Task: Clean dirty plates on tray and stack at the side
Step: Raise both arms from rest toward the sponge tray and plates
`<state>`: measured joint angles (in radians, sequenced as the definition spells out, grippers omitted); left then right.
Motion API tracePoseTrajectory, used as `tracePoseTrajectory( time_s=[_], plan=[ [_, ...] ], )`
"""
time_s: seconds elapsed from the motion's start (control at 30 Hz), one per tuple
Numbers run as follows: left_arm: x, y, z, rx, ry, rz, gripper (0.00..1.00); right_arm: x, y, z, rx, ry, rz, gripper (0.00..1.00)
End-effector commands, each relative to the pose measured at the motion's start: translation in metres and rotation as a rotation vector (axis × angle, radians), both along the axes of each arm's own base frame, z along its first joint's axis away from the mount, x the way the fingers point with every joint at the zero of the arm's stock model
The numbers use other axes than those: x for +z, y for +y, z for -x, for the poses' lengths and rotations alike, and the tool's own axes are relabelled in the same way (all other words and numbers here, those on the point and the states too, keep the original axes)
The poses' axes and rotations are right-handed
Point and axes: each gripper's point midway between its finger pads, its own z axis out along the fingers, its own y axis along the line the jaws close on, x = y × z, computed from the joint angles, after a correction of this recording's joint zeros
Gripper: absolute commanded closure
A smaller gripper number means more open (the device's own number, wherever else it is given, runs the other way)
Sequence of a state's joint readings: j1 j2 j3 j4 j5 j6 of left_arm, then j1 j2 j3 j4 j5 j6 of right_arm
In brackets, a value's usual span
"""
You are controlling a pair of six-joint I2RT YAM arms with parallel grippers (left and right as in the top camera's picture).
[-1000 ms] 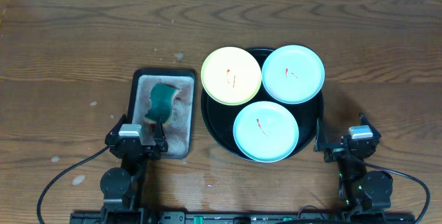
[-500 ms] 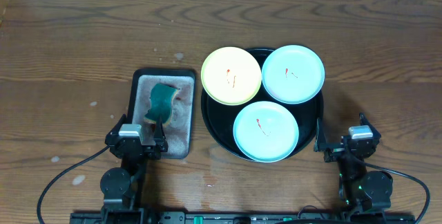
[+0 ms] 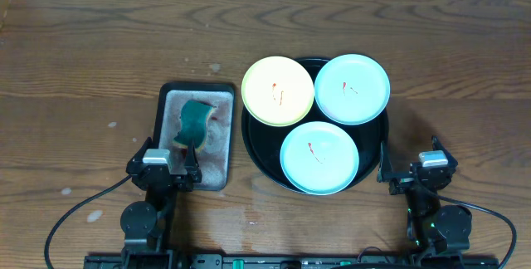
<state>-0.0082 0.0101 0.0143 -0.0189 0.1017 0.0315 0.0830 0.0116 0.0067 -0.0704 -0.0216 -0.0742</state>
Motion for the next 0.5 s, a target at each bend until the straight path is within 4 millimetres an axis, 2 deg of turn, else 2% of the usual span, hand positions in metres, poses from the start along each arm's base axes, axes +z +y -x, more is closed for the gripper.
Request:
tracePoseTrajectory(
  time_s=[0.0, 0.33, 0.47],
  plan=[
    [-0.015, -0.001, 0.001, -0.008, 0.048, -0.016, 0.13, 0.0, 0.001, 0.0, 0.001, -0.002, 0.012, 0.01],
    [-0.014, -0.001, 0.001, -0.008, 0.047, -0.016, 0.13, 0.0, 0.001, 0.0, 0.001, -0.003, 0.01, 0.01],
    [-0.012, -0.001, 0.001, -0.008, 0.038, -0.015, 0.12, 0.01, 0.001, 0.0, 0.001, -0.044, 0.006, 0.01]
  ],
)
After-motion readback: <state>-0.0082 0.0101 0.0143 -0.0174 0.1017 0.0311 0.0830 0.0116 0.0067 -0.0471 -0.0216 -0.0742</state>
